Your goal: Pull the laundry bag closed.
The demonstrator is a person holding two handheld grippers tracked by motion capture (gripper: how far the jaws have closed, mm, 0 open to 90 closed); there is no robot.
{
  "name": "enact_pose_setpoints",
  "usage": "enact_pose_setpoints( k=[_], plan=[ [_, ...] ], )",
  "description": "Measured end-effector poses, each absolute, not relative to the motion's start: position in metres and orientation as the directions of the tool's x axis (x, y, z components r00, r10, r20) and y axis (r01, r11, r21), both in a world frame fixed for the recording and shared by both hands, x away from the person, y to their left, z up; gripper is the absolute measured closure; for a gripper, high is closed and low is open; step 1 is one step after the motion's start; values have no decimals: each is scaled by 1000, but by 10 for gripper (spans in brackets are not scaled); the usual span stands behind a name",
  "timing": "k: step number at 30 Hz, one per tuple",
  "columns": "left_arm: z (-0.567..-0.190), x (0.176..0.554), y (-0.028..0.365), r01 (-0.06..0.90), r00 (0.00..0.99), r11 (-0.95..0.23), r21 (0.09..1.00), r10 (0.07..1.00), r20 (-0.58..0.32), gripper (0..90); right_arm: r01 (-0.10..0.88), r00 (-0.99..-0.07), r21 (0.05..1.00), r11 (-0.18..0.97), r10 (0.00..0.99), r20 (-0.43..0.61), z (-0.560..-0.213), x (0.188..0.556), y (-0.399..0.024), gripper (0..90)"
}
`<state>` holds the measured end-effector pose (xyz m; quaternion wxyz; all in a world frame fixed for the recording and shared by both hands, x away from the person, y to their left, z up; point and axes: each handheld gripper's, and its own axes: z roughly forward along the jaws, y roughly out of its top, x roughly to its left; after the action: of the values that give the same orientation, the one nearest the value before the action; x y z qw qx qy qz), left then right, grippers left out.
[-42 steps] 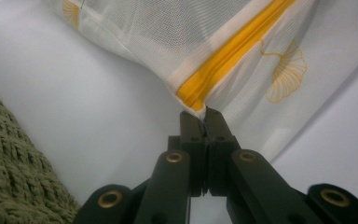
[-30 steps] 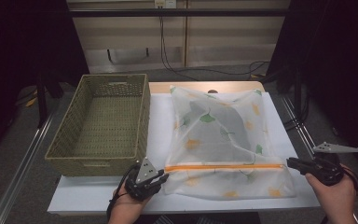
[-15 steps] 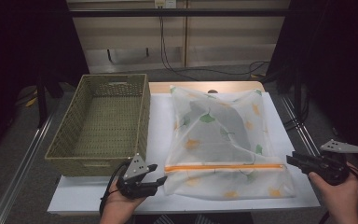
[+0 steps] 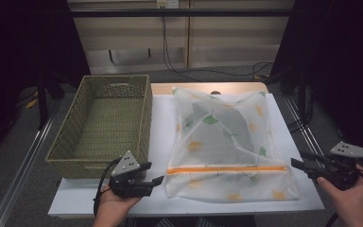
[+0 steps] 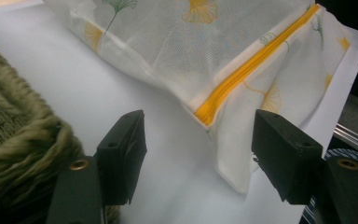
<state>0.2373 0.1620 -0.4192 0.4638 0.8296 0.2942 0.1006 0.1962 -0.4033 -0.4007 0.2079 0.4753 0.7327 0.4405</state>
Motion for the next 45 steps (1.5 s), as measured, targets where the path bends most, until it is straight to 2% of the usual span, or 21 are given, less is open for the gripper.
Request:
enact_pose_setpoints(
  k=[6,9,24,29,32,34,37,45],
  plan=[
    [-419,234,171,382,807,-386,840,582,-100,365,464,-502,860,212,863,58,-403,194,-405,421],
    [-421,230,175,381,797,-377,844,596,-94,338,437,-521,868,233,853,33,-404,192,-404,407],
    [-428,222,221,403,743,-275,873,655,-137,331,423,-509,873,243,861,7,-412,189,-405,387],
    [-427,218,226,378,739,-254,890,662,-125,328,400,-522,885,237,853,7,-414,189,-403,379],
    [-424,210,230,304,717,-215,928,693,-75,331,388,-522,890,238,853,0,-416,188,-401,373],
    [-422,208,233,282,721,-188,941,689,-79,333,378,-530,895,236,848,1,-418,187,-399,371],
    [-419,210,237,276,716,-159,948,692,-93,329,366,-536,900,236,844,-3,-419,186,-397,370],
    [-417,213,238,276,722,-168,946,686,-89,328,358,-538,903,237,843,-8,-420,184,-394,368]
  ],
)
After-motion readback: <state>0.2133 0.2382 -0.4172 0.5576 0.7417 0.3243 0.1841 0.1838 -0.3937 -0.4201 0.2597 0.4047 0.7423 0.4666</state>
